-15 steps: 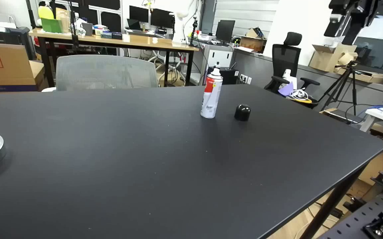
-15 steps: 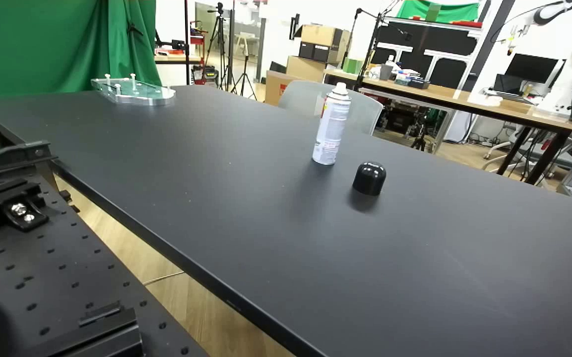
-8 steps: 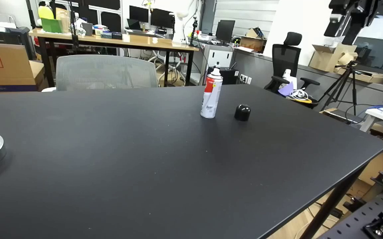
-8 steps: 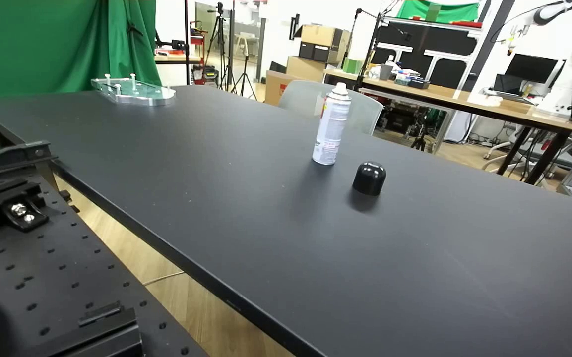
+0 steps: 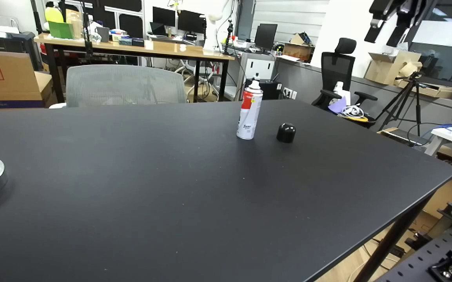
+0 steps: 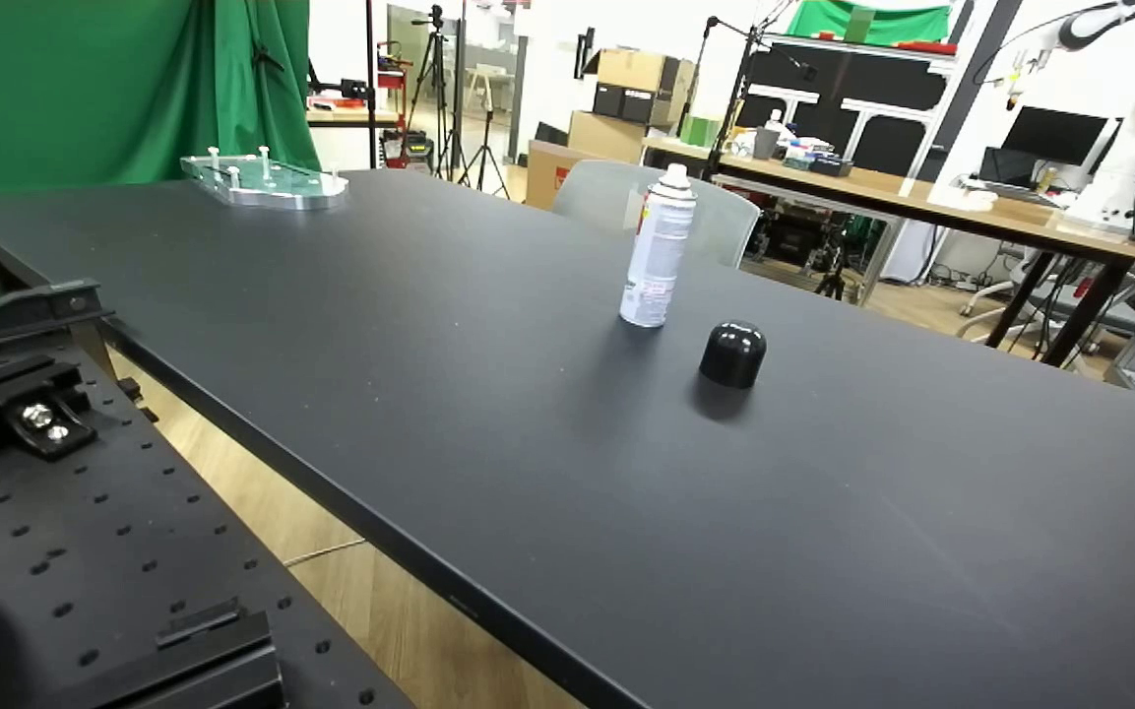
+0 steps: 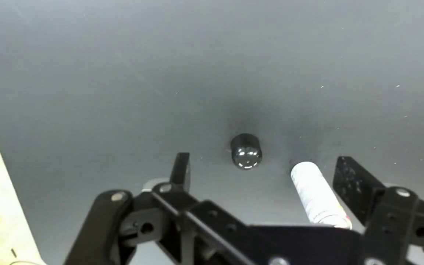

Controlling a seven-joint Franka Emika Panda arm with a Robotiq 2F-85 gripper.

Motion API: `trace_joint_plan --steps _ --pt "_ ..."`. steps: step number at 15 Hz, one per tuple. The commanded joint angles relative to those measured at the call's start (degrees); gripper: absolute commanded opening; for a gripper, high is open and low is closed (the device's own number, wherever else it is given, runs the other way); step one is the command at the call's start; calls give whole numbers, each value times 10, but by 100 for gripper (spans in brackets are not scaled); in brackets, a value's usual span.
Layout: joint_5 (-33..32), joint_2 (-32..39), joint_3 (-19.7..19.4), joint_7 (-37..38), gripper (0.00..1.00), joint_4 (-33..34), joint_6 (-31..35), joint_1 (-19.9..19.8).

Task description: Put the black lid on the bottle

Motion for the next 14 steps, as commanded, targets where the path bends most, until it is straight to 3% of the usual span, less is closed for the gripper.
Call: trace_joint_plan --steps 1,4,9,10,11,14 --pt "-35 95 26 12 100 57 77 -3" --pt "-69 174 47 5 100 107 96 -3" --pt "-101 277 83 -70 100 182 19 -1" --pt "-102 290 90 -93 100 191 7 -2" --pt "-92 262 89 -62 100 156 38 -8" --pt "-91 277 95 -65 100 160 39 -9"
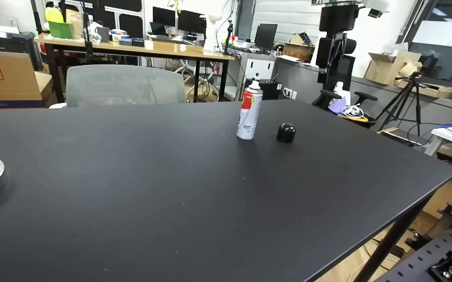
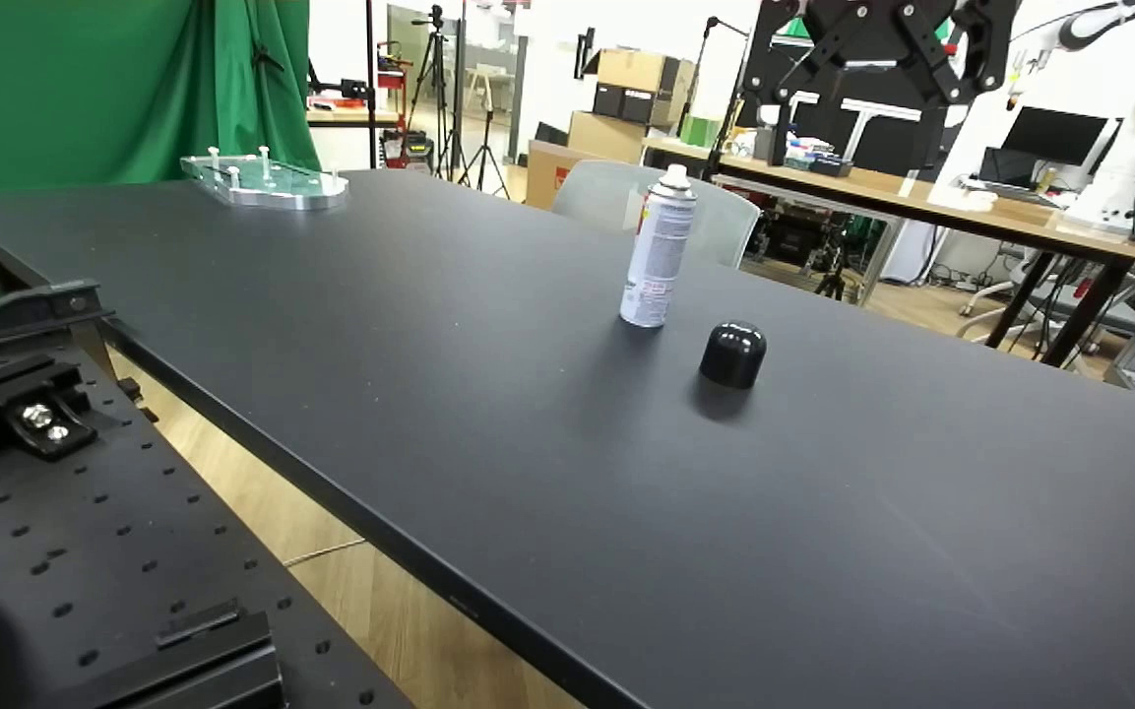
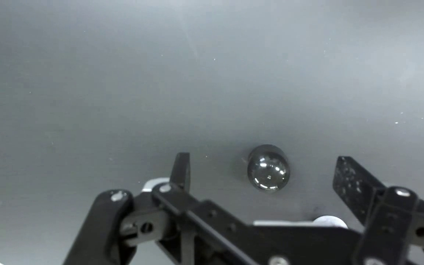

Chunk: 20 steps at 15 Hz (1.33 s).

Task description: Put the black lid on the bottle

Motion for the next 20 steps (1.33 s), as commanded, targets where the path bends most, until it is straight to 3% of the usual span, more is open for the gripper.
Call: trace_joint_plan --steps 1,5,8,14,20 --pt "-1 -2 10 1 100 1 -2 -11" --pt "12 34 15 -23 100 -6 90 -16" --pt "62 68 34 -78 100 -3 134 -31" --pt "164 129 81 -190 100 18 145 -73" --pt "170 165 85 -212 100 49 136 -85"
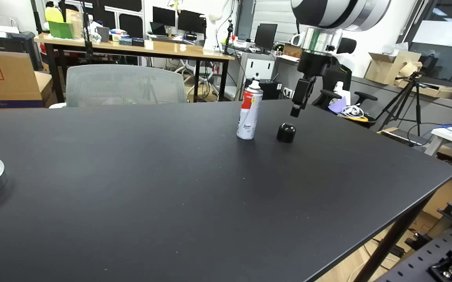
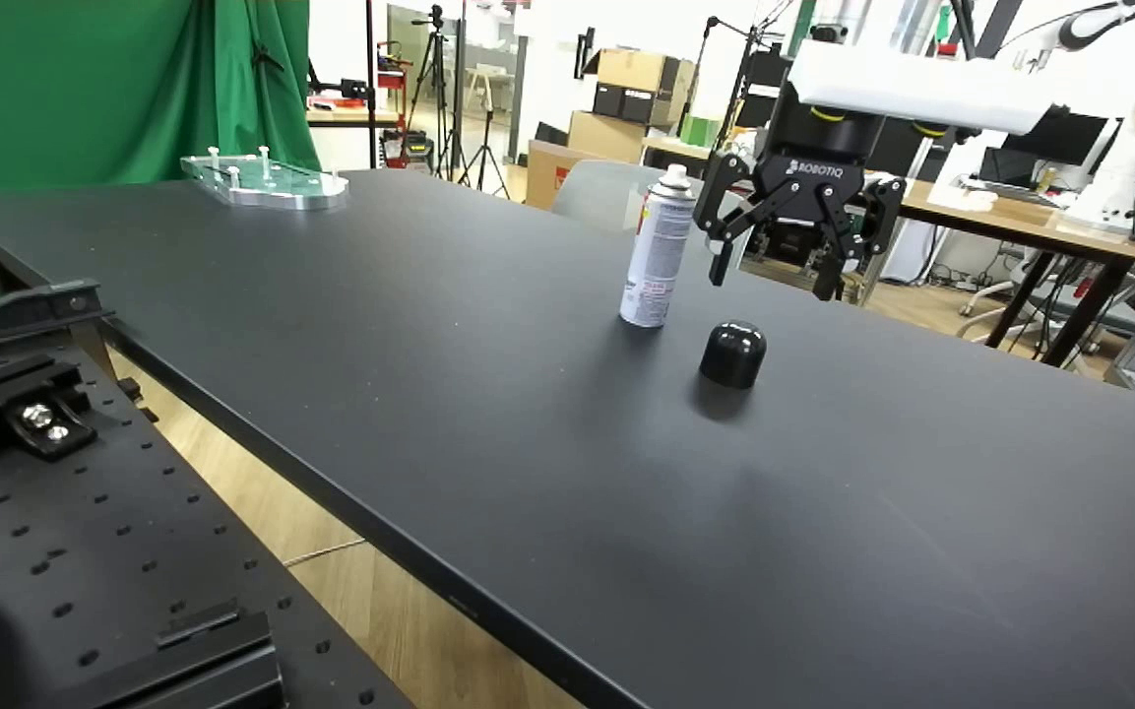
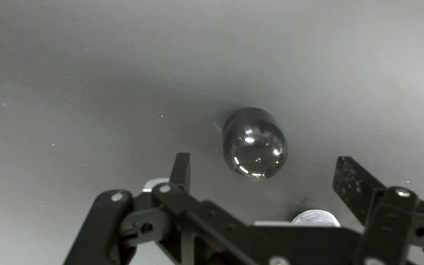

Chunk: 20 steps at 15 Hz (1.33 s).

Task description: Put the black lid on the bottle

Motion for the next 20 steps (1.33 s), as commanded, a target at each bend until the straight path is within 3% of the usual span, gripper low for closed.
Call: trace_joint_plan --steps 1,15,17,20 --pt "1 23 8 -9 100 33 -14 -12" --pt "-54 89 -7 20 100 74 -56 8" --pt "-70 93 -10 35 73 69 -42 16" --pt "-89 92 -10 52 51 60 -23 23"
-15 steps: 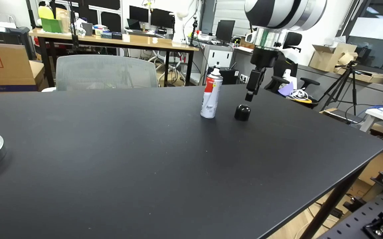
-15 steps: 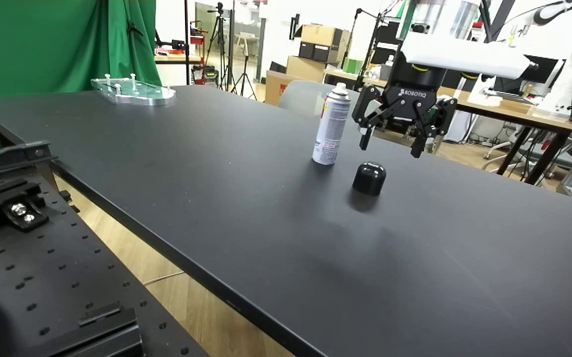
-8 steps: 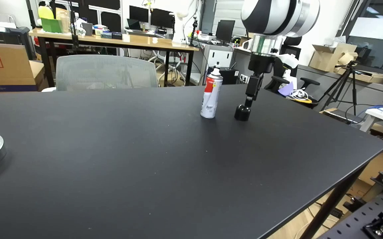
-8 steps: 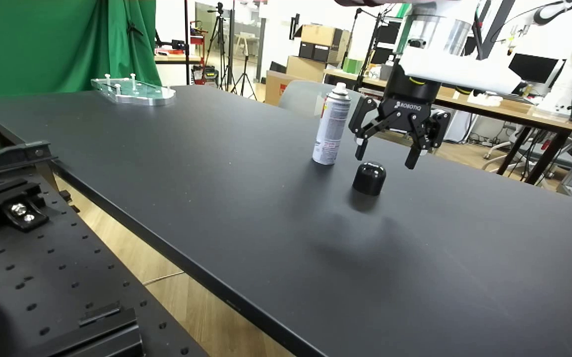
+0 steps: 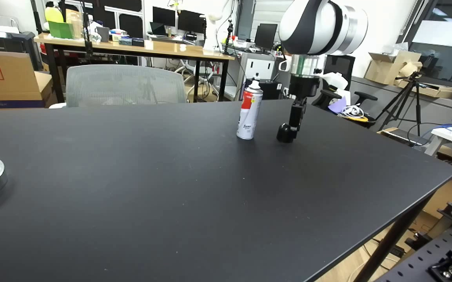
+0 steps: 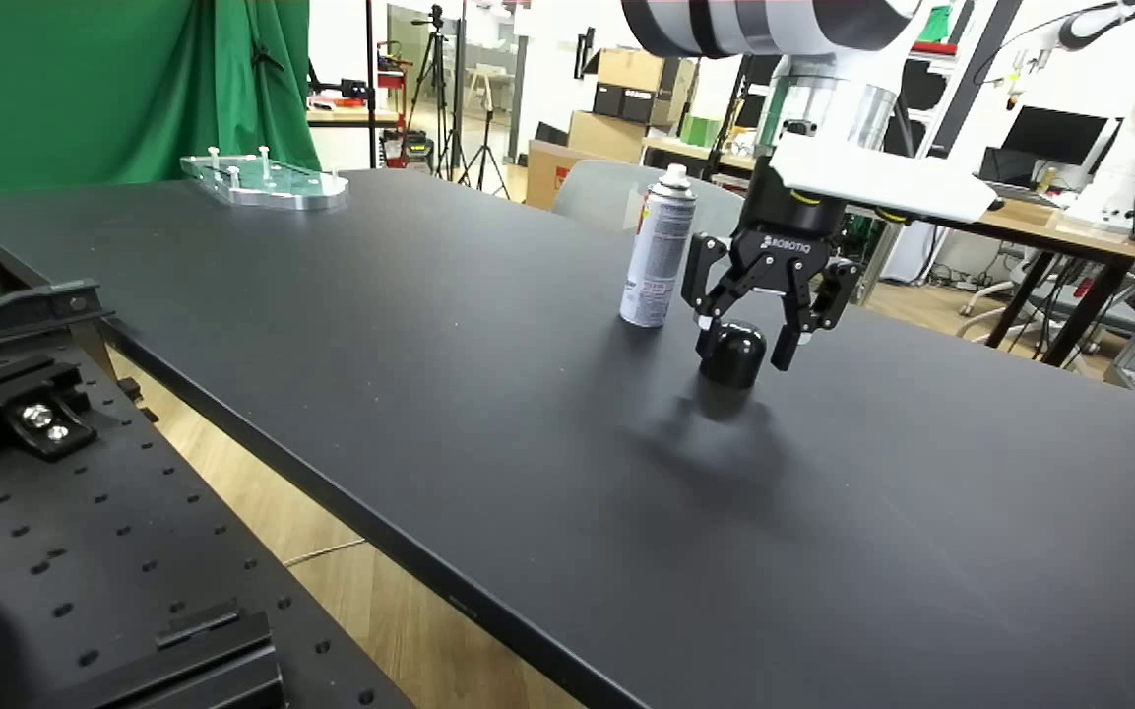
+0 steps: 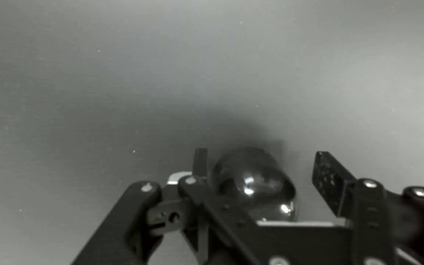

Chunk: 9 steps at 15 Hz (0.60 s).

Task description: Put the black lid on the bottle

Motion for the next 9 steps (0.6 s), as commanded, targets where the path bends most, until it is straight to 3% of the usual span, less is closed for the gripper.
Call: trace_joint_plan --steps 1,3,9 --pt "-29 -4 -8 41 45 -1 16 15" --pt "-47 -13 -11 54 31 -11 27 25" --pt "-80 -66 -7 86 29 -41 23 45"
